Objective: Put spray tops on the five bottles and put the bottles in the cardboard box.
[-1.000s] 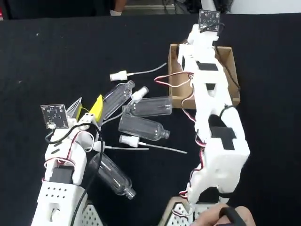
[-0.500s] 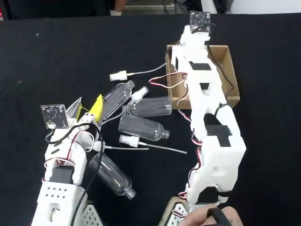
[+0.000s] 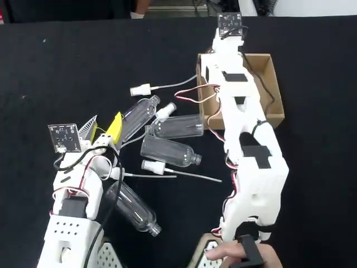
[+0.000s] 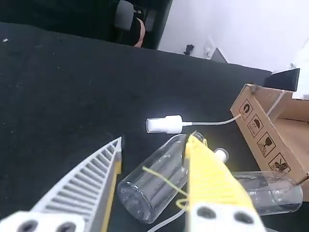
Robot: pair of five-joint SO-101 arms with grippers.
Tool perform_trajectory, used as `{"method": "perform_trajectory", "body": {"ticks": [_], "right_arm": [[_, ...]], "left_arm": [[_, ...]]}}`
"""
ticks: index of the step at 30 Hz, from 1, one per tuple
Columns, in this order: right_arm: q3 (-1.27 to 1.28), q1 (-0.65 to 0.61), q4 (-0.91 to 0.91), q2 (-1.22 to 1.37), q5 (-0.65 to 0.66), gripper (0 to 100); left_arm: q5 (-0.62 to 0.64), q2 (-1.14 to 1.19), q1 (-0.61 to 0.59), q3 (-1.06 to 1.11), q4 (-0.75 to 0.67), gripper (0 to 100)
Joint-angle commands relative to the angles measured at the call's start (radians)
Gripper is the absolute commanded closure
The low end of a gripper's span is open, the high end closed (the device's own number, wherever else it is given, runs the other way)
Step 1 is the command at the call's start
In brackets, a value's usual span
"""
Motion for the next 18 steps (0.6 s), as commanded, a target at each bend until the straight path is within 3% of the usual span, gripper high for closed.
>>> {"method": "perform_trajectory", "body": {"ticks": [1, 8, 13, 18], "right_arm": [[-0.041, -0.014, -0.02, -0.002, 0.008, 81.8], [-0.038, -0.014, -0.02, 0.001, 0.008, 81.0], [-0.042, -0.04, 0.035, -0.001, 0.006, 68.3], [-0.045, -0.066, 0.055, -0.002, 0.006, 68.4]], "left_arm": [[0.002, -0.012, -0.005, 0.013, -0.02, 79], [0.002, -0.012, -0.005, 0.013, -0.02, 79], [0.002, -0.012, -0.005, 0.013, -0.02, 79], [0.002, -0.012, -0.005, 0.013, -0.02, 79]]}}
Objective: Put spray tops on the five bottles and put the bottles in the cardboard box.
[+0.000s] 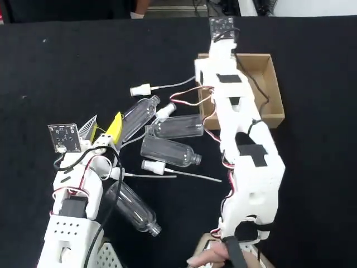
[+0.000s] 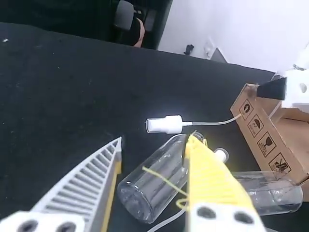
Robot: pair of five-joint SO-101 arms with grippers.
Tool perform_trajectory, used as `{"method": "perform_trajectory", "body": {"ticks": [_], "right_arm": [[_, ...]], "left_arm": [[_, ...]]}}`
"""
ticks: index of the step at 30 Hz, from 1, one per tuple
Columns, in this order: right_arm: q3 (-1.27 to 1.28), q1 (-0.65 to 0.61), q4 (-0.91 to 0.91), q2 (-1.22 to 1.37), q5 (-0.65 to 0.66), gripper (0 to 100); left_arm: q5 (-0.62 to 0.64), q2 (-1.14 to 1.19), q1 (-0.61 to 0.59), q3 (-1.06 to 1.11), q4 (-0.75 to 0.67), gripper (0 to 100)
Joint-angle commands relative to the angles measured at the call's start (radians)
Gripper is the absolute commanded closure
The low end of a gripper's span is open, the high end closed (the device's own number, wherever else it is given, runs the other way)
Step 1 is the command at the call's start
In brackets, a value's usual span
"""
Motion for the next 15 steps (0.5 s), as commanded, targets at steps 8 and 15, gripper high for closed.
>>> {"method": "perform_trajectory", "body": {"ticks": [8, 15], "right_arm": [[-0.041, 0.014, 0.06, -0.094, -0.077, 68.0], [-0.054, 0.025, 0.19, -0.124, -0.112, 67.9]], "left_arm": [[0.002, -0.012, -0.005, 0.013, -0.02, 79], [0.002, -0.012, -0.005, 0.013, -0.02, 79]]}}
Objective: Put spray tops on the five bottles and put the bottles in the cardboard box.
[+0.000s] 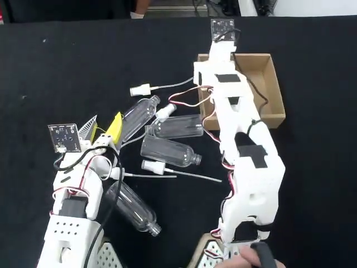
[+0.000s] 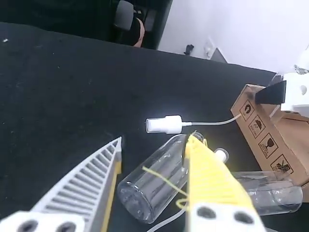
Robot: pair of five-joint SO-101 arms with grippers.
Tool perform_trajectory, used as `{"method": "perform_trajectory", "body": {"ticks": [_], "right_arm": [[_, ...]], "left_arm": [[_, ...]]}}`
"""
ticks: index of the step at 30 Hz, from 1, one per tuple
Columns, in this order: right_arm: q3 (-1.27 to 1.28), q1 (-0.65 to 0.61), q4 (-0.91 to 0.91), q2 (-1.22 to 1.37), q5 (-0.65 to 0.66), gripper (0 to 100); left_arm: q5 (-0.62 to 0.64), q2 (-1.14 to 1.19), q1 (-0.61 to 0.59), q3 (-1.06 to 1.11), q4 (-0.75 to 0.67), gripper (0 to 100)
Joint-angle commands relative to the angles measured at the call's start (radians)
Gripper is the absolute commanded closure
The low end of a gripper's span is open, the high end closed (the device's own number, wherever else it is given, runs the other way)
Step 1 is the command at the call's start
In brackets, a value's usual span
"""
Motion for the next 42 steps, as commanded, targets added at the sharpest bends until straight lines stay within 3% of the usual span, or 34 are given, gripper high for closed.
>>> {"method": "perform_trajectory", "body": {"ticks": [1, 11, 15, 17, 21, 23, 29, 34, 42], "right_arm": [[-0.064, 0.025, 0.106, -0.108, -0.017, 67.9], [-0.105, 0.025, 0.336, -0.286, -0.018, 68.3], [-0.105, 0.035, 0.519, -0.389, -0.015, 68.5], [-0.11, 0.046, 0.634, -0.438, -0.011, 73.0], [-0.097, 0.06, 0.763, -0.512, -0.017, 91.4], [-0.074, 0.054, 0.809, -0.538, -0.009, 93.8], [0.035, -0.063, 0.925, -0.656, 0.057, 88.4], [0.211, -0.204, 0.925, -0.811, 0.114, 86.8], [0.437, -0.47, 0.901, -0.993, 0.14, 86.8]], "left_arm": [[0.002, -0.012, -0.005, 0.013, -0.02, 79], [0.002, -0.012, -0.005, 0.012, -0.02, 79], [0.002, -0.012, -0.012, 0.013, -0.02, 79], [0.002, -0.012, -0.013, 0.015, -0.02, 79], [0.005, -0.012, -0.013, 0.018, -0.017, 79], [0.009, -0.012, -0.013, 0.018, -0.014, 79], [0.009, -0.012, -0.018, 0.018, -0.014, 79], [0.012, -0.012, -0.093, 0.008, -0.014, 79], [0.195, -0.012, -0.245, -0.028, -0.014, 79]]}}
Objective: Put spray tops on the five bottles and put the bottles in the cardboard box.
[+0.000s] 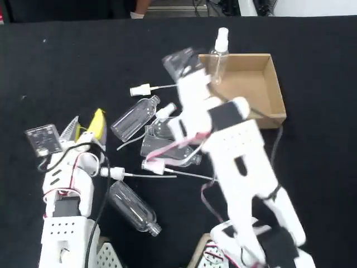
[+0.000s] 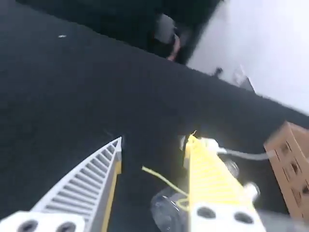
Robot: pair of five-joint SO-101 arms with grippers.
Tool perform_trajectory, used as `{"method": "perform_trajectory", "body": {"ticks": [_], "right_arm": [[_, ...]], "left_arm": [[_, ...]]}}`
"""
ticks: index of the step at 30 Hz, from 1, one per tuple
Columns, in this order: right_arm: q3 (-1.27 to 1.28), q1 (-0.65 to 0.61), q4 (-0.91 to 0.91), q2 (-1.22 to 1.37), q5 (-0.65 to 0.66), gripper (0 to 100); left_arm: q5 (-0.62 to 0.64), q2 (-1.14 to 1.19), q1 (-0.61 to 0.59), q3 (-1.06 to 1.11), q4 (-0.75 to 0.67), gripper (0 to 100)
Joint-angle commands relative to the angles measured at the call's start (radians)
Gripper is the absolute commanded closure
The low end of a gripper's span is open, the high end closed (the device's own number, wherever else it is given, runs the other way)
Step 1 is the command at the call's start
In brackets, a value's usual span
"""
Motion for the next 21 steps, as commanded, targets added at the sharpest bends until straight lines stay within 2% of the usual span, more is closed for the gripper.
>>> {"method": "perform_trajectory", "body": {"ticks": [1, 7, 11, 15, 21], "right_arm": [[0.091, -0.129, -0.038, -0.091, 0.011, 86.8], [0.263, -0.173, -0.249, -0.091, 0.014, 86.6], [0.306, -0.196, -0.324, -0.087, 0.135, 78.7], [0.315, -0.195, -0.367, -0.028, 0.238, 74.5], [0.272, -0.226, -0.367, 0.122, 0.262, 74.5]], "left_arm": [[0.11, -0.012, -0.102, -0.035, -0.012, 79], [0.178, -0.012, -0.17, -0.045, -0.014, 79], [0.176, -0.012, -0.165, -0.045, -0.014, 79], [0.178, -0.012, -0.165, -0.045, -0.014, 79], [0.178, -0.012, -0.165, -0.045, -0.015, 79]]}}
